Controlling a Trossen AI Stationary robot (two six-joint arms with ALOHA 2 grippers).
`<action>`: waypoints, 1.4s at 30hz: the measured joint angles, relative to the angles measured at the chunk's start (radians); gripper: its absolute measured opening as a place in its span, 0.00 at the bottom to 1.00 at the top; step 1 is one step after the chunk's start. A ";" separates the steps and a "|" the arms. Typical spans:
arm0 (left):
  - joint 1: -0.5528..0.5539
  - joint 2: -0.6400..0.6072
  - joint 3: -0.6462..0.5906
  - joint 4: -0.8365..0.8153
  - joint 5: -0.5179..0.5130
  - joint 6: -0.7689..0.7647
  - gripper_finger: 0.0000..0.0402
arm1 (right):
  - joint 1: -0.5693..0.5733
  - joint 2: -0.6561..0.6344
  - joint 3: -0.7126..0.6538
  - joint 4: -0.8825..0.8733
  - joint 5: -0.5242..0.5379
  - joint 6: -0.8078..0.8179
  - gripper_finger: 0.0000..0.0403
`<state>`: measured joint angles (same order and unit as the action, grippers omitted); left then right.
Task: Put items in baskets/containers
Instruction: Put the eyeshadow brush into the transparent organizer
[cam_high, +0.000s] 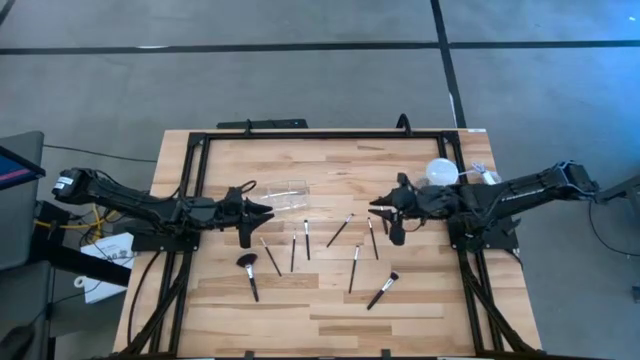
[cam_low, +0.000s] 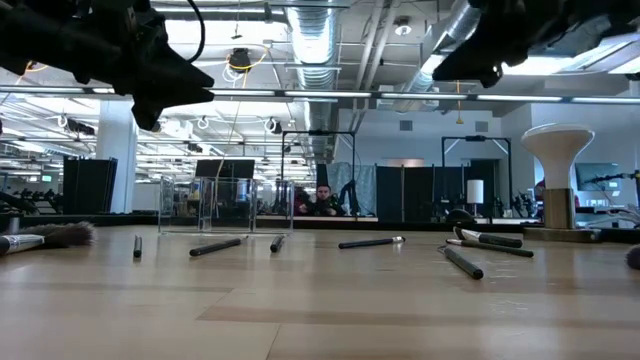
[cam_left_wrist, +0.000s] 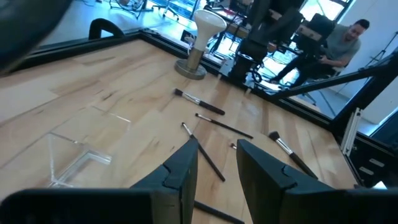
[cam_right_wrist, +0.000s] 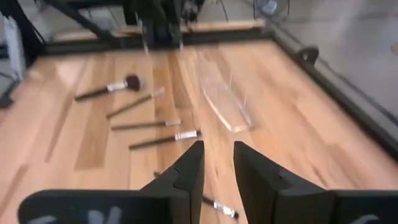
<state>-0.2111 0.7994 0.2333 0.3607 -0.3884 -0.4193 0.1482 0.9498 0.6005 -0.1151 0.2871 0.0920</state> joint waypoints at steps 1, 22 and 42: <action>0.000 0.000 0.000 0.000 0.000 0.000 0.27 | 0.000 0.011 0.004 -0.023 0.000 0.010 0.21; 0.000 0.000 0.000 0.000 0.000 -0.002 0.27 | -0.020 0.372 0.015 -0.136 -0.127 0.169 0.47; 0.000 0.000 0.000 -0.001 0.000 -0.003 0.27 | 0.005 0.695 0.018 -0.032 0.146 0.618 0.31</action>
<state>-0.2111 0.7994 0.2337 0.3595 -0.3882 -0.4225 0.1534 1.6445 0.6189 -0.1466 0.4332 0.7105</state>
